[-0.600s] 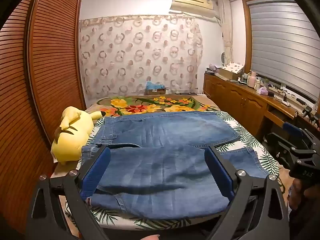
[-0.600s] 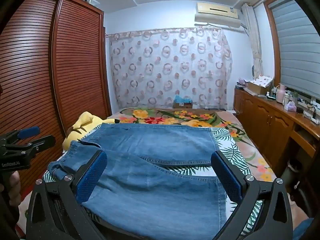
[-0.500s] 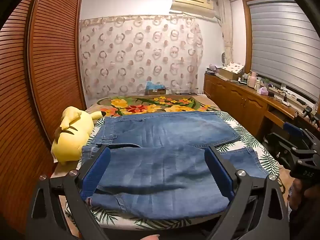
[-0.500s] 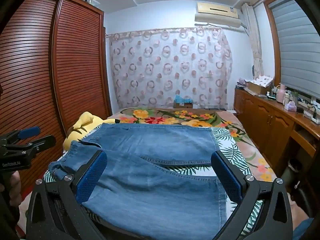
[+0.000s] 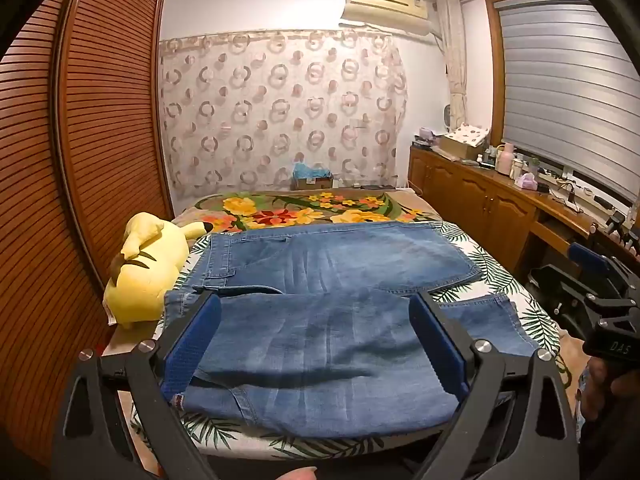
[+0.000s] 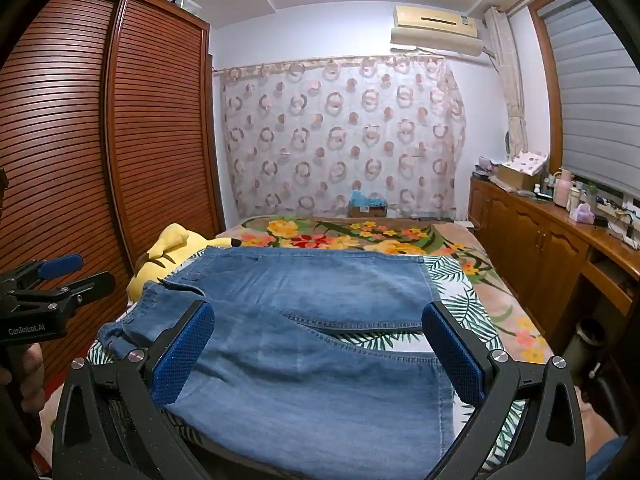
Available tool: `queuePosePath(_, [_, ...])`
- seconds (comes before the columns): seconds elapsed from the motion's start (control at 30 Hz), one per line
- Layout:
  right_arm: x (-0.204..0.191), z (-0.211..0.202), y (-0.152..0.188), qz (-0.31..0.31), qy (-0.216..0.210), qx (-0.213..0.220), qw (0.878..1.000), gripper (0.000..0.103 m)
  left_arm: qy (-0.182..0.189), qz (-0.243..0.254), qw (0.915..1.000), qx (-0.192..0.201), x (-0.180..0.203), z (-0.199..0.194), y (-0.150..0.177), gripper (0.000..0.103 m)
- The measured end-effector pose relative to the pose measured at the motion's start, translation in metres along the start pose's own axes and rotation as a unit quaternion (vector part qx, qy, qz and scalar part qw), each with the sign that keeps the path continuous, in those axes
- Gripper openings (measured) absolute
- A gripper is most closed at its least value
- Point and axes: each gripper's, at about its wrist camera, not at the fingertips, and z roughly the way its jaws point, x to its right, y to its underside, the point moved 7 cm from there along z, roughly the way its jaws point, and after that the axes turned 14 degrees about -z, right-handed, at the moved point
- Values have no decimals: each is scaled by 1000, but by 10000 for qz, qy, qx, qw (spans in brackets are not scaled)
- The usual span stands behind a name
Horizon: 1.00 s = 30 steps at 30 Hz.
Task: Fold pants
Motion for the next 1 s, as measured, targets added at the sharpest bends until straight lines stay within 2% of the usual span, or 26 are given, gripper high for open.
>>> queuePosePath(1.0, [0,0,-4,-14,11,21,10000,103,0,16,10000,15,0,0,0,96])
